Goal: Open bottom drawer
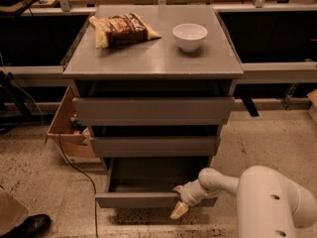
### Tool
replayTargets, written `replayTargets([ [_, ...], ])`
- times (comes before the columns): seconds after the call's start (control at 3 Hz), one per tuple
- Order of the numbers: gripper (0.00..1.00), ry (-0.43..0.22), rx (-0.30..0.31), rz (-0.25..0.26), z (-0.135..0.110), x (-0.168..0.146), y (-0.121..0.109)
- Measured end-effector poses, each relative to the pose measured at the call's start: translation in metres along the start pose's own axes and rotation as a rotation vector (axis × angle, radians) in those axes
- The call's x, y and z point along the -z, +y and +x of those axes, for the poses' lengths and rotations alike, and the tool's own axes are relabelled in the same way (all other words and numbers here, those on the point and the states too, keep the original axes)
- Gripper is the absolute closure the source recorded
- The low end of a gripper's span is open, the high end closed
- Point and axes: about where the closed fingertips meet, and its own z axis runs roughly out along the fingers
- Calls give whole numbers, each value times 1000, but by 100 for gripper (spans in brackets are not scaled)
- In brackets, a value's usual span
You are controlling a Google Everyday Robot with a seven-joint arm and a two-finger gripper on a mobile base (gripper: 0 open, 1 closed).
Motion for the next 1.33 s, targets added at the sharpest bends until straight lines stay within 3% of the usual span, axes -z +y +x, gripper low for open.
replayTargets([
  [0.33, 34, 39, 8, -70, 1, -2, 26],
  [1.0, 23, 91, 17, -128, 3, 5, 47],
  [1.33, 36, 110, 19, -144, 3, 9, 52],
])
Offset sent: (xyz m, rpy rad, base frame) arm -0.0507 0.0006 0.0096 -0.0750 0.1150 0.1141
